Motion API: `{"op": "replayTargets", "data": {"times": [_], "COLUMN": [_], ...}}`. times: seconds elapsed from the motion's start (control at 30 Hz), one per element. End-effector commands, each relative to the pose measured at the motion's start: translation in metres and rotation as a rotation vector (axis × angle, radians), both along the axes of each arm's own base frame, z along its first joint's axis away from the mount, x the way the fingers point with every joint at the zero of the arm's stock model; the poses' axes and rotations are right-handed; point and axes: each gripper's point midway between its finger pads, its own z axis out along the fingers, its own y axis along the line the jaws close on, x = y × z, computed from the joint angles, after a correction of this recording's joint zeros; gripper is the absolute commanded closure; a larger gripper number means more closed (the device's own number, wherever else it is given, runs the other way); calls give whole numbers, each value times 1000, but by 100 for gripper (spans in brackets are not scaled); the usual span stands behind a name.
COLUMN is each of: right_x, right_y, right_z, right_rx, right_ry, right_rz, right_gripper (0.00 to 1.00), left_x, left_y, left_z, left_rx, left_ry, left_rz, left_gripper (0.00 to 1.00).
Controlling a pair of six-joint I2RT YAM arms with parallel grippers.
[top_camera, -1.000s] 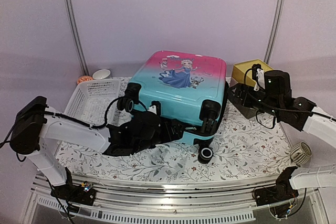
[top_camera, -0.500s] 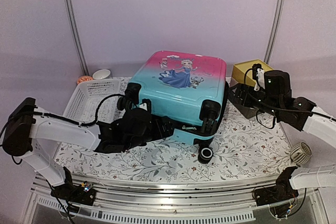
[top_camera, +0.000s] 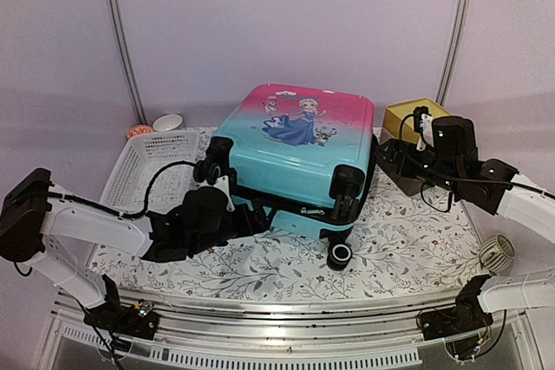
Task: Open, take out, and arrange the luggage
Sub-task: Pick up the zipper from the luggage.
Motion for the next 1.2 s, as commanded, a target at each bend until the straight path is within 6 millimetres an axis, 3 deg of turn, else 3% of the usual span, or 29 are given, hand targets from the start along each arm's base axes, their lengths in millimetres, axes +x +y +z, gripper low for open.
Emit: {"op": "replayTargets", "data": {"times": [0.0,0.1,0.23,0.4,0.7,0.87,1.17], "right_x": [2,2,2,1,0,-1,-4], "right_y": [4,4,4,3,2,2,0], "right_z": [18,18,19,19,18,18,20], "right_rx": [17,17,21,19,16,18,22], "right_ry": [-40,-40,-41,-44,-43,-44,-50], "right_rz": [9,10,11,9,8,11,9], "right_gripper": [7,7,7,7,7,7,7], "left_x": [11,12,12,17,7,5,10], "left_y": [-19,-43,-57,-65,-83,-93,-95], "left_z": [23,24,18,9,30,33,22], "left_rx": [-21,28,11,97,308,340,371], "left_ry": [-20,-6,27,53,-160,-201,-171], "left_rz": [-56,-127,-167,-156,-273,-401,-487], "left_gripper": [18,21,22,33,41,52,58]}}
